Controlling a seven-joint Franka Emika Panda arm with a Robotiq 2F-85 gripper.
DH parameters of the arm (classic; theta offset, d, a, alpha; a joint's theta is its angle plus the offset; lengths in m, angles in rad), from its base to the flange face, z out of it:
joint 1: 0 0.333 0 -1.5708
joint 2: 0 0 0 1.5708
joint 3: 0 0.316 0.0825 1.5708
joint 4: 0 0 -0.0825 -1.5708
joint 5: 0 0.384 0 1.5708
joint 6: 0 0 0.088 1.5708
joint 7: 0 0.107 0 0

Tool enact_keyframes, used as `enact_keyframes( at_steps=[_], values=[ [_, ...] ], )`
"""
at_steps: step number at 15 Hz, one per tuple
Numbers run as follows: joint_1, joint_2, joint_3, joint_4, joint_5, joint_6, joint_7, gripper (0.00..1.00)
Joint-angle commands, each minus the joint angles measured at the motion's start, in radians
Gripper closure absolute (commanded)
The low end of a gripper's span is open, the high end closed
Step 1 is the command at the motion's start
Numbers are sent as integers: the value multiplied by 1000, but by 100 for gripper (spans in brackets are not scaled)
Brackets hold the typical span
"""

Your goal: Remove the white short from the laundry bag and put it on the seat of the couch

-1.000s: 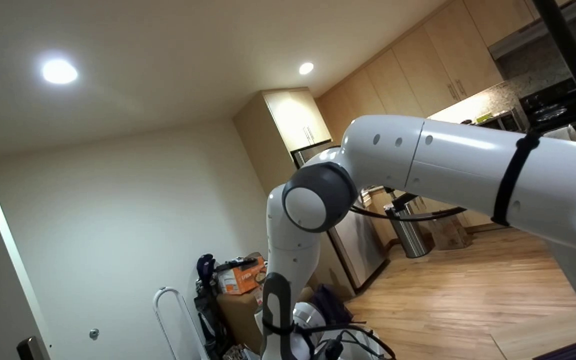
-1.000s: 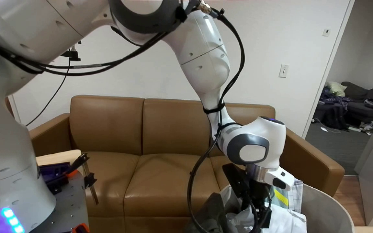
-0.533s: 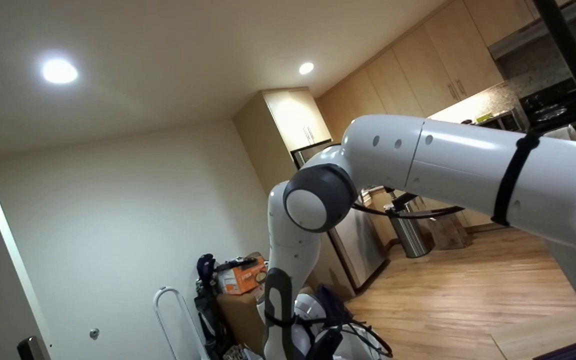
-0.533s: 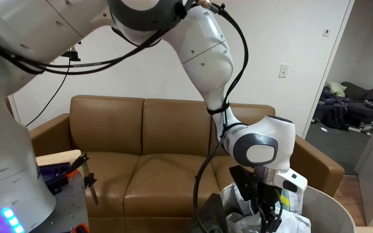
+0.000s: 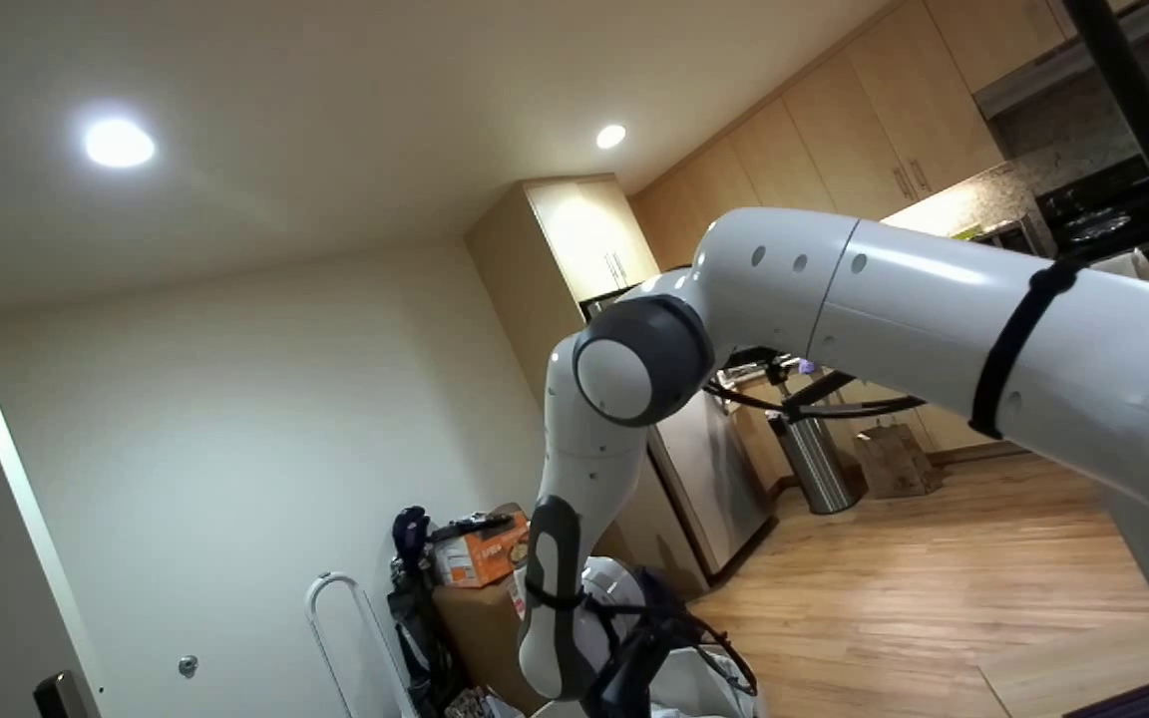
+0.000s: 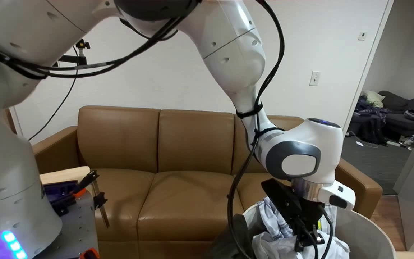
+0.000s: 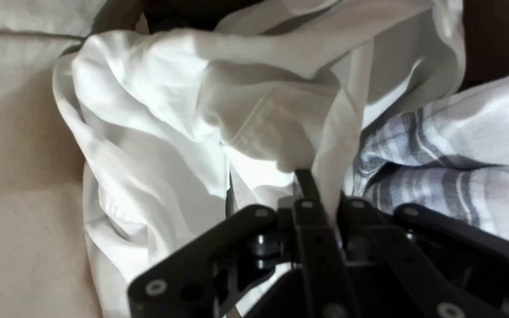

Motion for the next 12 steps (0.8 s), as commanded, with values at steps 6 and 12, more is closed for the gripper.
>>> enact_keyframes(
  at_steps=[6, 12],
  values=[
    [-66, -304, 53, -206, -42, 113, -275, 92],
    [-56, -345, 40, -213, -34, 98, -248, 92]
  ],
)
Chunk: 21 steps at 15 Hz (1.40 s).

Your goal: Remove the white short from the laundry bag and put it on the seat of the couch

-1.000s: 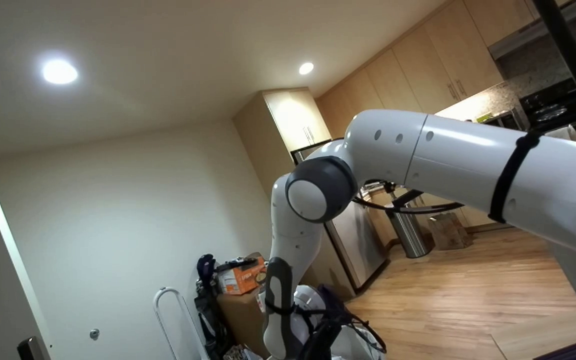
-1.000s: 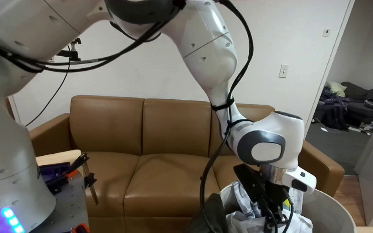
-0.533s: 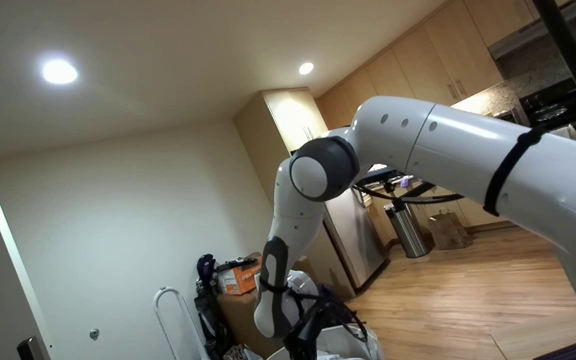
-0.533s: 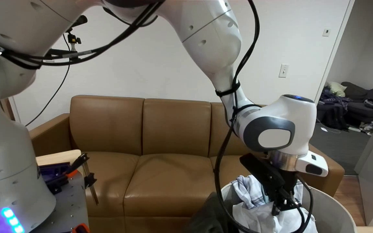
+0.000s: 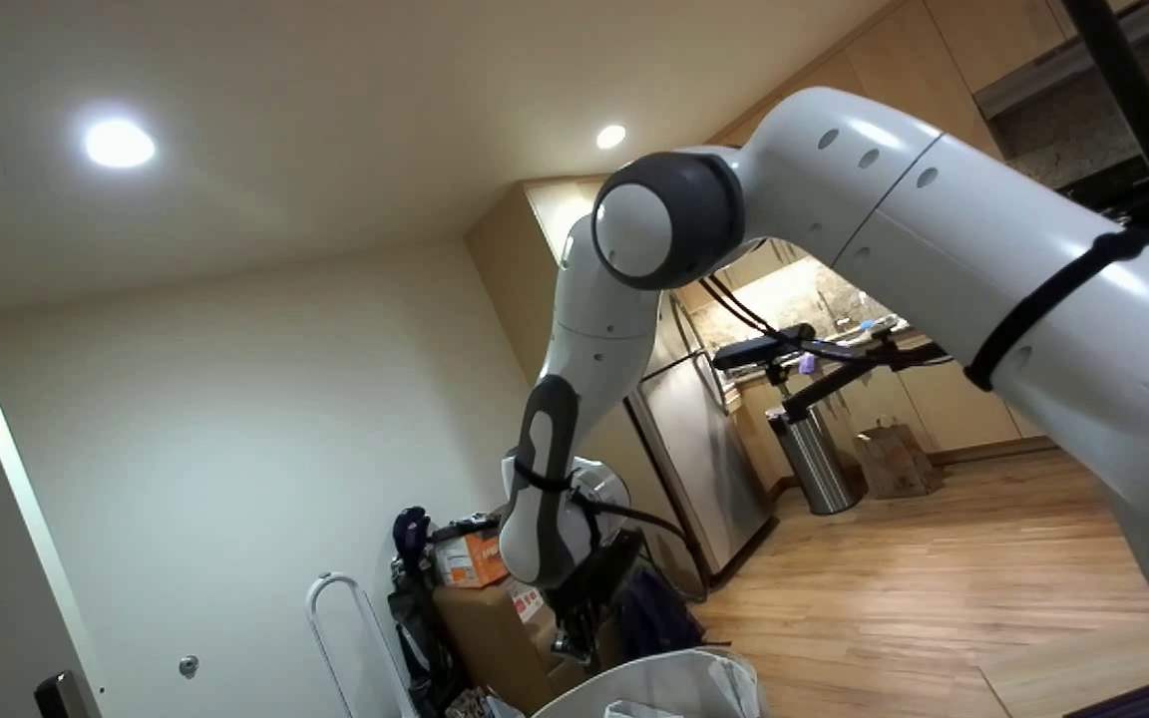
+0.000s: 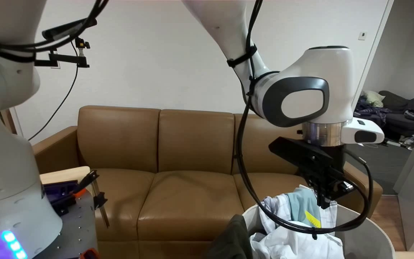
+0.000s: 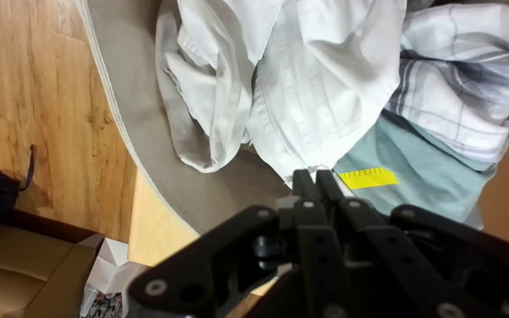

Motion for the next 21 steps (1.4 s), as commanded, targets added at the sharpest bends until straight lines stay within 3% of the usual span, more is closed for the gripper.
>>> enact_keyframes(
  at_steps=[1, 2, 3, 4, 5, 7, 13, 21],
  values=[
    [2, -1, -1, -5, -1, 2, 2, 92],
    [2, -1, -1, -9, -2, 6, 2, 67],
    [3, 0, -1, -10, -2, 6, 2, 66],
    [3, 1, -1, -10, -2, 6, 2, 85],
    [3, 1, -1, -10, -2, 6, 2, 54],
    [11, 3, -3, -1, -13, 15, -2, 42],
    [21, 157, 18, 184, -10, -51, 3, 3],
    [24, 272, 16, 403, -15, -362, 4, 0]
  ],
)
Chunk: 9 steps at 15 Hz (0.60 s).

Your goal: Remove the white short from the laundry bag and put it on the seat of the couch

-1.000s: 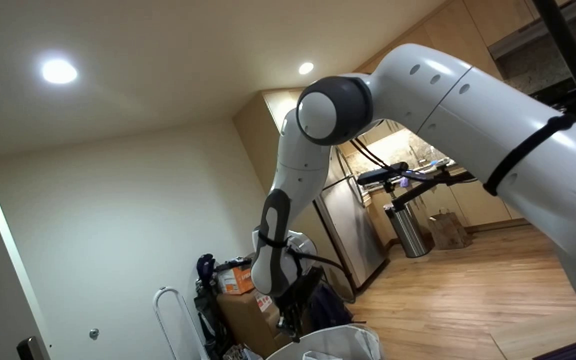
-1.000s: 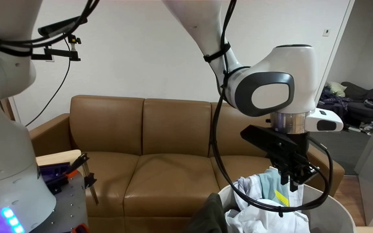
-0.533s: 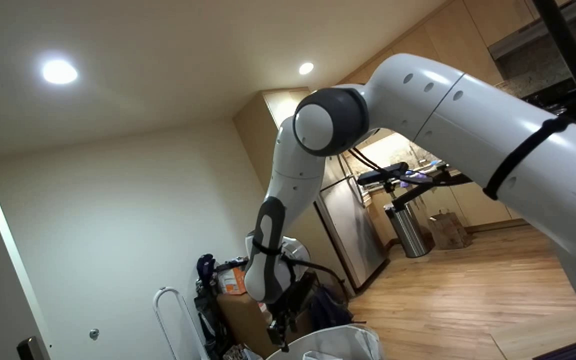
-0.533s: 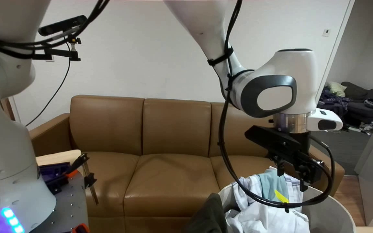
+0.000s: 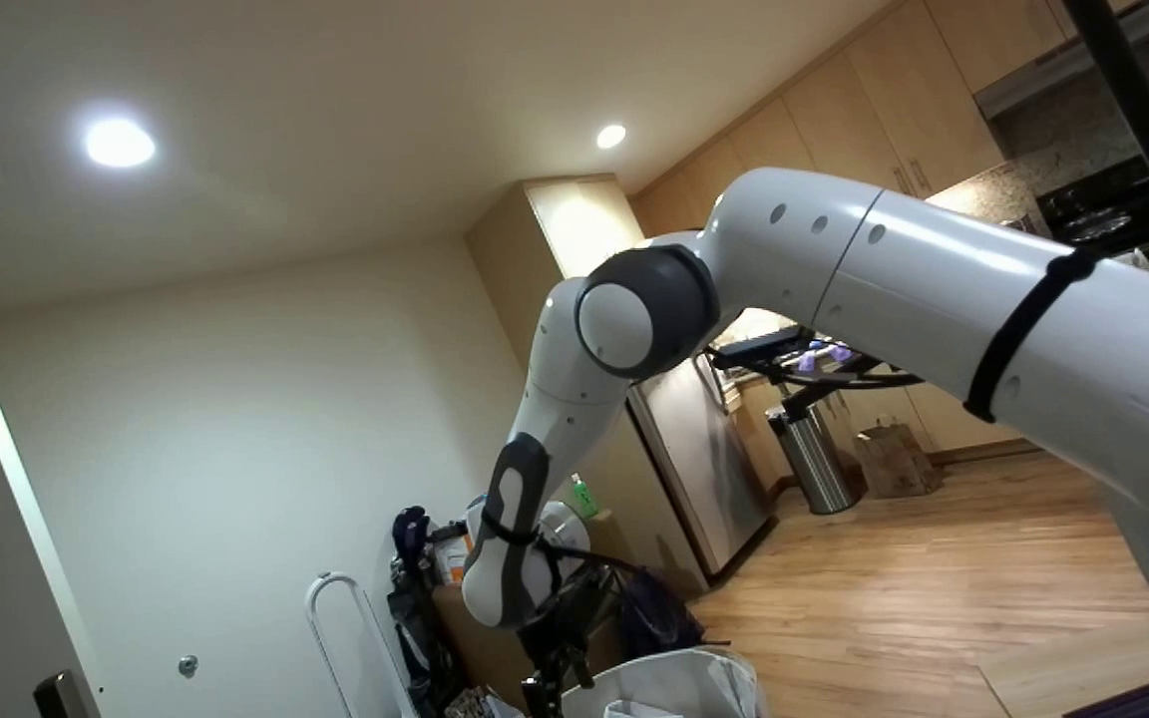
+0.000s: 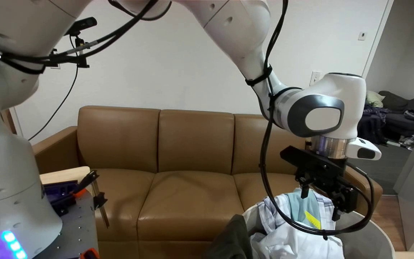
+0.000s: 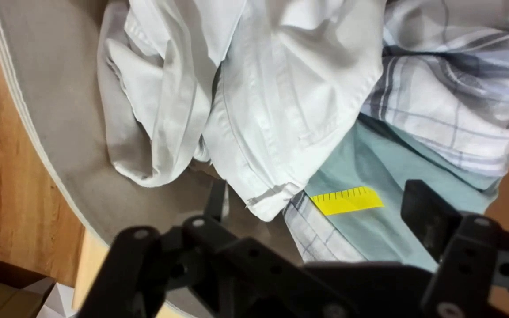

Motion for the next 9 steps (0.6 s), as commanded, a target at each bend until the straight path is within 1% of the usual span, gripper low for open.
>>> enact_keyframes(
  at_steps=[1, 3, 6, 7, 8, 9],
  values=[
    [-9, 44, 5, 106, -6, -163, -6, 0],
    [-19, 53, 19, 142, 7, -251, -31, 0],
    [-23, 70, 25, 189, 14, -334, -40, 0],
    [-26, 75, 30, 203, 25, -345, -37, 0],
    [-25, 84, 29, 209, 27, -306, -31, 0],
    [-6, 53, 13, 159, 7, -302, -5, 0]
  ],
)
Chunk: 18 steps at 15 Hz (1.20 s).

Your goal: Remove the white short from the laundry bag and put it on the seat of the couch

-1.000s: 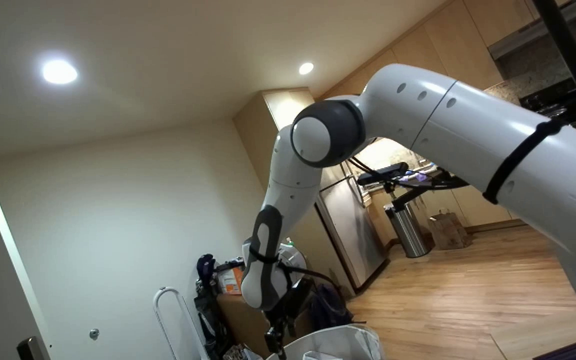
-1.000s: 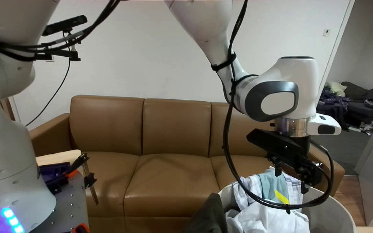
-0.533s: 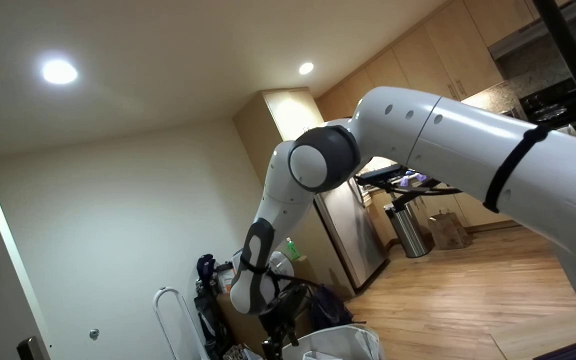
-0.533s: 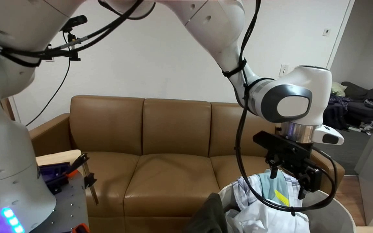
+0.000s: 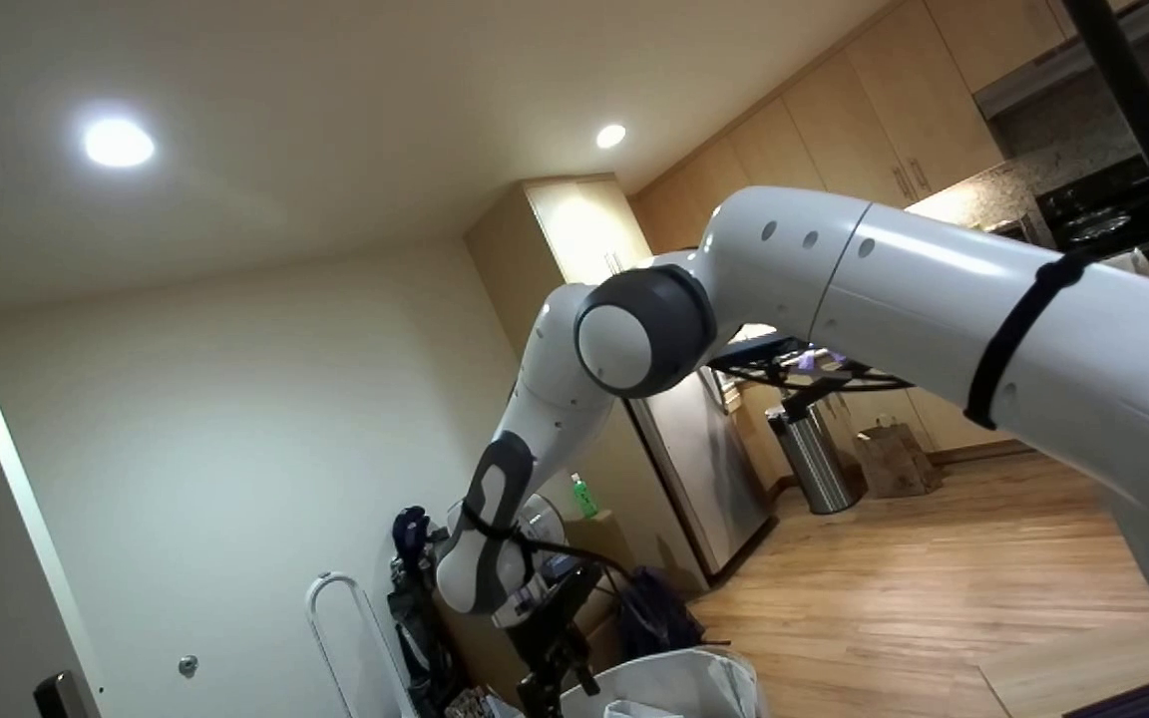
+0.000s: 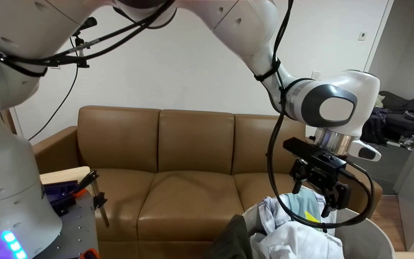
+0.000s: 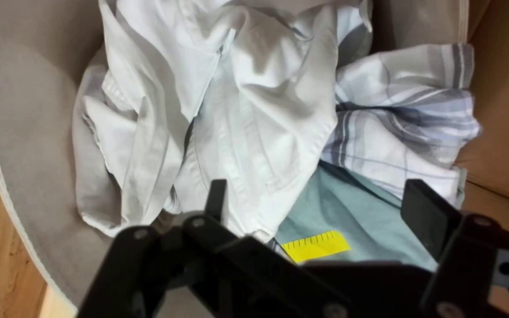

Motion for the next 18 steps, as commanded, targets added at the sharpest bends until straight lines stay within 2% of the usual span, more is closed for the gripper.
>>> enact_keyframes(
  at_steps=[1, 4, 5, 10, 14, 18],
  values=[
    [-1, 7, 0, 14, 2, -3, -1, 0],
    [-6, 14, 11, 14, 13, 26, -13, 0],
    [-6, 41, 19, 10, 20, 66, -13, 0],
    [-28, 138, 42, -13, 72, 120, 1, 0],
    [-24, 177, 9, -68, 72, 240, 62, 0],
    [-57, 166, -4, -122, 77, 294, 72, 0]
  ],
)
